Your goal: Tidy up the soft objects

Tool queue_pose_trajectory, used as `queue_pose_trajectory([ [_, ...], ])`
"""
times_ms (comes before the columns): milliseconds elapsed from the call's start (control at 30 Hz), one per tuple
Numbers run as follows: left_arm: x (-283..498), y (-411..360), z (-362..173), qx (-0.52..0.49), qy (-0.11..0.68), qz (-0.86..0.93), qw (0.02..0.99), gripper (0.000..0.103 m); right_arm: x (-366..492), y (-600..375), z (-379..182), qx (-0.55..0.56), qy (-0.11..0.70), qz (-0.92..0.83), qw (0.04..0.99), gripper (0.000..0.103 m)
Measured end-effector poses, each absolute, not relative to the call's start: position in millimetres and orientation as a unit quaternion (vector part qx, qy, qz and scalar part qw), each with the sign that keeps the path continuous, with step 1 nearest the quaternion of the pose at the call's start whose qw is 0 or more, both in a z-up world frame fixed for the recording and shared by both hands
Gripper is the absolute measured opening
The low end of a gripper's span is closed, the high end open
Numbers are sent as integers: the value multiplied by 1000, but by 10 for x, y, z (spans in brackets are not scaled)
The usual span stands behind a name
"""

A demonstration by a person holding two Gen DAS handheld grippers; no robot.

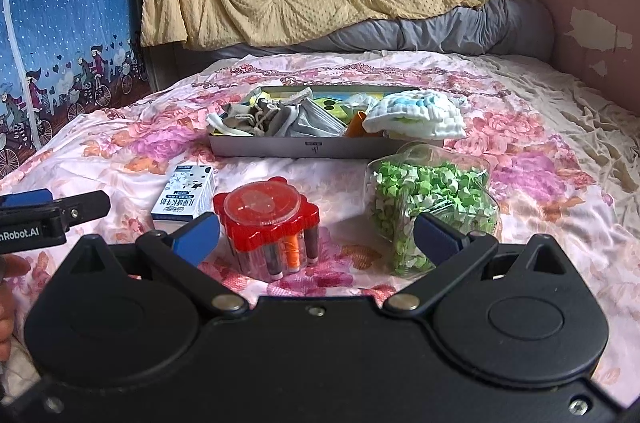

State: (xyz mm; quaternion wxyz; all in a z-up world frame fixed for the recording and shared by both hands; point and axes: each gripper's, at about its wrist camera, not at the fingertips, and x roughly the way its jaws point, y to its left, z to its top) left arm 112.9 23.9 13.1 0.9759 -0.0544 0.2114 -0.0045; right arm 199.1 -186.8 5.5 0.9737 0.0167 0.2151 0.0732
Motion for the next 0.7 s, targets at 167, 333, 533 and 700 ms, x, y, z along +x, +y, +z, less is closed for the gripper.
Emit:
queue_pose_trajectory([
  [167, 1126, 201, 129, -45, 209, -5, 977, 102, 1977, -1848, 57, 15, 215, 73, 974, 103],
  [333, 1122, 175, 125, -38, 209, -7, 977, 102, 1982, -1869, 59, 12, 215, 74, 974, 103],
  [533, 1111, 165, 132, -38, 208, -9, 977, 102, 1984, -1873, 55, 11, 215, 75, 974, 103],
  [700, 1111, 164, 133, -38, 208, -10, 977, 102, 1983, -1875, 43, 9, 216, 76, 973, 103],
])
